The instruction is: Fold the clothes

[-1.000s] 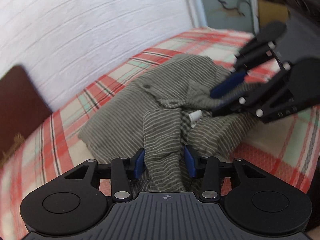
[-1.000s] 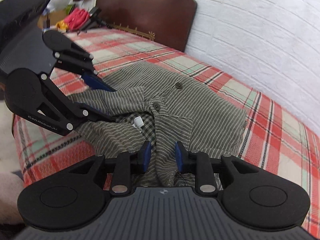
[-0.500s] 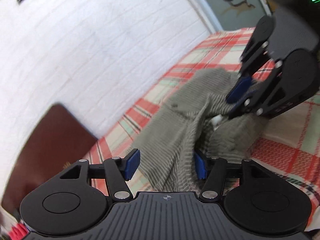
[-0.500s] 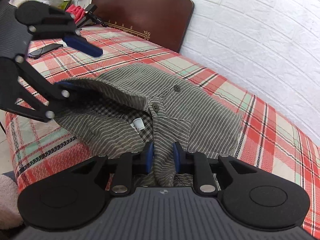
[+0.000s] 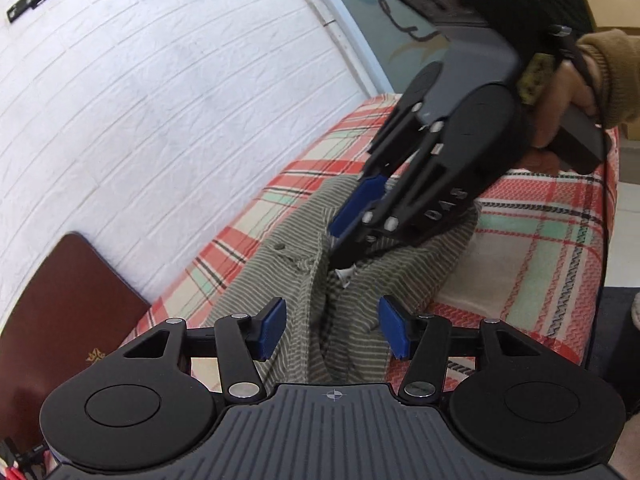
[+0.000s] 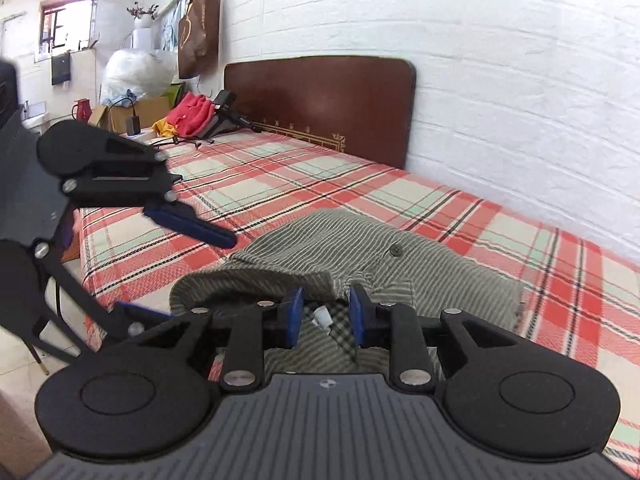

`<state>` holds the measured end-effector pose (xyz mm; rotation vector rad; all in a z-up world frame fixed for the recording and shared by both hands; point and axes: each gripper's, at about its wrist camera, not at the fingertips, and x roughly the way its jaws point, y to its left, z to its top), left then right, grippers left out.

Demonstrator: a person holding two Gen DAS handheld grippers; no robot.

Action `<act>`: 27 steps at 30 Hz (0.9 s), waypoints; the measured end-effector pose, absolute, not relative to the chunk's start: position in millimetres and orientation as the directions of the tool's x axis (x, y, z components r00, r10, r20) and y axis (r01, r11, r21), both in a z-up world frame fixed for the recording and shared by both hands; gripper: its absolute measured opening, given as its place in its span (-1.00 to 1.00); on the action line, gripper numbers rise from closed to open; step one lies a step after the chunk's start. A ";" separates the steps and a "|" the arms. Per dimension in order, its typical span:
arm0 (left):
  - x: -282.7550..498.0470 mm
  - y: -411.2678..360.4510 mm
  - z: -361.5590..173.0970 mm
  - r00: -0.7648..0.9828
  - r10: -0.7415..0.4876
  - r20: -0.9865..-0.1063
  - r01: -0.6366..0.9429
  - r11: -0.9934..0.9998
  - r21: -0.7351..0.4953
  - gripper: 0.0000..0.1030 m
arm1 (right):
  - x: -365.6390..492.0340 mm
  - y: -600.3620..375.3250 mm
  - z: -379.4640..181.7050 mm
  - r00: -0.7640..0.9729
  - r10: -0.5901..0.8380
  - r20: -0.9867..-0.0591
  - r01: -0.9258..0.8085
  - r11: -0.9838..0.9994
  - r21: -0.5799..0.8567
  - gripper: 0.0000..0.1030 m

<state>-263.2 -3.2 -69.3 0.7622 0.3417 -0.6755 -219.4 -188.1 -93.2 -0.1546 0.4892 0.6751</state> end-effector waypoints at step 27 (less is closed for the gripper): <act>-174.6 -8.3 -104.6 0.622 -0.391 -0.679 0.714 0.640 0.285 -0.75 | -152.9 -180.6 -116.6 0.524 0.652 -0.548 -0.607 0.737 0.298 -0.83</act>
